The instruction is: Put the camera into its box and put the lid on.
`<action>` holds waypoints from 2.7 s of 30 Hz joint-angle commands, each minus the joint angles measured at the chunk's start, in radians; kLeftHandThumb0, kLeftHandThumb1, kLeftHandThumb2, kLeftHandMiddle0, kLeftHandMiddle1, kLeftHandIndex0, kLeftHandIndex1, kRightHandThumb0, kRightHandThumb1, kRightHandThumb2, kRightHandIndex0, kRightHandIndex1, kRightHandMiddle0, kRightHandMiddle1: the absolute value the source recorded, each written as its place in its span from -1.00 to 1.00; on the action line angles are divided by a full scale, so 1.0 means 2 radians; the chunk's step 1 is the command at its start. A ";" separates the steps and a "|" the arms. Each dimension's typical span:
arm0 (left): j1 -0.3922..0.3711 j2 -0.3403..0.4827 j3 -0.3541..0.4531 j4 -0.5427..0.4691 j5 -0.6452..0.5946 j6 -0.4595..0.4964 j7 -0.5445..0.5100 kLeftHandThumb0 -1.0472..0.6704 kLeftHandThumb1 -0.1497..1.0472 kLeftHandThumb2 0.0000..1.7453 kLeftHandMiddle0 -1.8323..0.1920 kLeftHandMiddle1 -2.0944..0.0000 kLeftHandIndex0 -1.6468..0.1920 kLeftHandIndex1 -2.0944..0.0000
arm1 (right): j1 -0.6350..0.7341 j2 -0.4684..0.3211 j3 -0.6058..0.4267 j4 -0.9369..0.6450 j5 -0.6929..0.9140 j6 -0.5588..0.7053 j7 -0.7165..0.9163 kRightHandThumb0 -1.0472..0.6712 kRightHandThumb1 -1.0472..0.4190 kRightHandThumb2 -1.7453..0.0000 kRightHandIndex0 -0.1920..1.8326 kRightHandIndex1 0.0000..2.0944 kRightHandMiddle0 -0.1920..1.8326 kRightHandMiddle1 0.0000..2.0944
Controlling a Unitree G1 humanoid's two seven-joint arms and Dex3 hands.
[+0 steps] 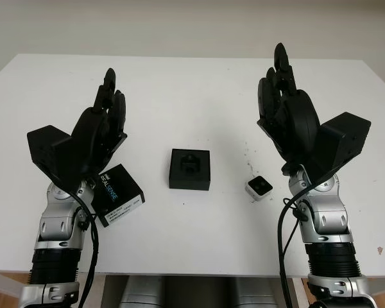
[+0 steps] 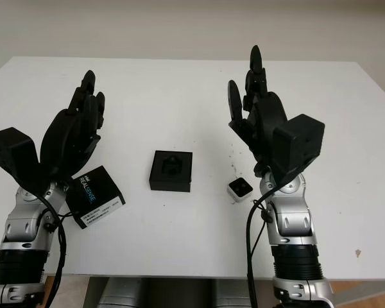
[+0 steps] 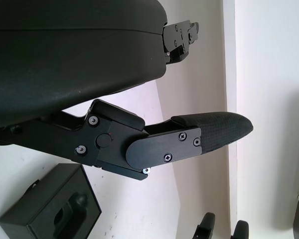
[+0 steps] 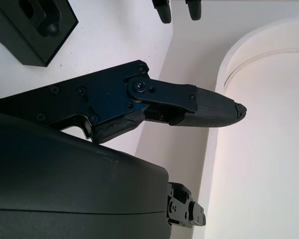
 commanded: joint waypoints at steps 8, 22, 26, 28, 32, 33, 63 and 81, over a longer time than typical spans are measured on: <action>-0.008 -0.001 -0.001 -0.005 0.000 0.004 0.004 -0.76 1.00 -0.32 1.00 1.00 1.00 1.00 | -0.010 -0.007 -0.001 -0.001 0.001 0.000 0.006 -0.67 -1.00 0.30 -1.00 -1.00 -1.00 -1.00; 0.006 -0.001 0.002 -0.013 0.001 -0.003 0.006 -0.77 1.00 -0.33 1.00 1.00 1.00 1.00 | -0.005 -0.175 -0.006 -0.041 -0.005 0.073 0.165 -0.38 -0.86 0.94 -0.68 -0.86 -0.66 -0.84; 0.005 0.000 0.002 -0.014 -0.001 0.002 0.003 -0.76 1.00 -0.32 1.00 1.00 1.00 1.00 | 0.007 -0.236 0.002 -0.065 -0.029 0.053 0.215 -0.26 -0.78 0.96 -0.58 -0.82 -0.56 -0.79; 0.002 0.000 0.002 -0.012 -0.001 0.004 0.002 -0.75 1.00 -0.32 1.00 1.00 1.00 1.00 | 0.017 -0.275 0.006 -0.074 -0.048 0.020 0.245 -0.22 -0.75 0.96 -0.52 -0.80 -0.52 -0.77; -0.002 0.000 0.000 -0.008 0.000 0.004 0.000 -0.75 1.00 -0.31 1.00 1.00 1.00 1.00 | 0.034 -0.313 0.012 -0.084 -0.080 -0.032 0.268 -0.18 -0.69 0.96 -0.45 -0.78 -0.46 -0.77; -0.003 0.000 0.000 -0.008 -0.001 0.005 -0.001 -0.75 1.00 -0.31 1.00 1.00 1.00 1.00 | 0.038 -0.322 0.014 -0.087 -0.086 -0.041 0.275 -0.17 -0.68 0.96 -0.44 -0.79 -0.45 -0.77; 0.000 -0.001 -0.003 -0.019 0.001 0.012 -0.001 -0.75 1.00 -0.31 1.00 1.00 1.00 1.00 | 0.066 -0.377 0.091 -0.045 -0.284 -0.206 0.235 -0.33 -0.74 0.93 -0.81 0.08 -0.82 0.08; 0.004 -0.005 -0.004 -0.023 0.002 0.012 0.001 -0.76 1.00 -0.33 1.00 1.00 1.00 1.00 | 0.075 -0.368 0.091 0.009 -0.309 -0.255 0.159 -0.34 -0.75 0.94 -0.69 -0.12 -0.68 -0.12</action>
